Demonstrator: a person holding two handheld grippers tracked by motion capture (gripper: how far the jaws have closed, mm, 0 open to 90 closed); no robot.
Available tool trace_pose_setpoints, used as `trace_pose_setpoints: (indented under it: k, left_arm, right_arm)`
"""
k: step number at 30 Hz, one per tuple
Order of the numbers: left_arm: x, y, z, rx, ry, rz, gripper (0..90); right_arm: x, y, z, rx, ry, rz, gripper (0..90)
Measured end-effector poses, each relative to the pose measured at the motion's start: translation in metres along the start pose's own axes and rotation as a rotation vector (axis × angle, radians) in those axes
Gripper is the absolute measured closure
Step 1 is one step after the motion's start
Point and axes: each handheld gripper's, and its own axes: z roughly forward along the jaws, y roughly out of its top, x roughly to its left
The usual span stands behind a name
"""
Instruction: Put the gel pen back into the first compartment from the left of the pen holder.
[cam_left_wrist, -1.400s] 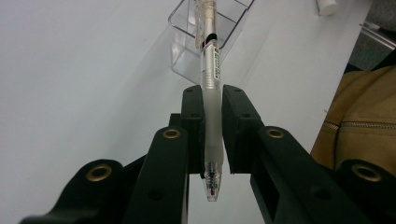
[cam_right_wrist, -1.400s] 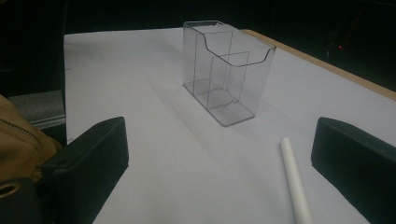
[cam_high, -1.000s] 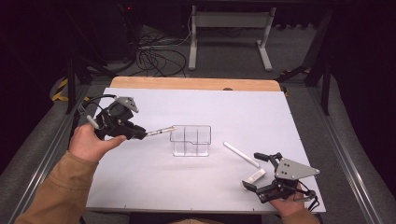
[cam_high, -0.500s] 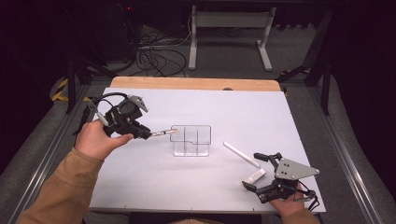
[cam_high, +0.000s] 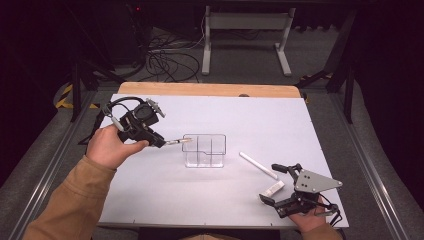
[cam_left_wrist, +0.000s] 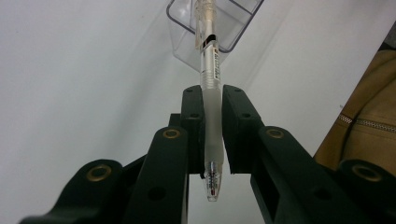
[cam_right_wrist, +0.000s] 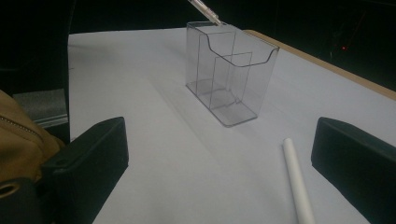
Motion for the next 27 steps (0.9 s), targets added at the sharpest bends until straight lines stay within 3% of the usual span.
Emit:
trace_pose_setpoints:
  k: [14, 27]
  left_arm:
    - [-0.002, 0.017, 0.008, 0.073, 0.004, 0.001, 79.9]
    - [-0.004, 0.033, 0.014, 0.119, 0.038, 0.005, 79.9]
  right_arm:
    - [0.0, 0.0, 0.0, 0.002, 0.003, 0.003, 4.4]
    - [0.0, -0.001, 0.0, 0.004, 0.003, 0.0, 4.3]
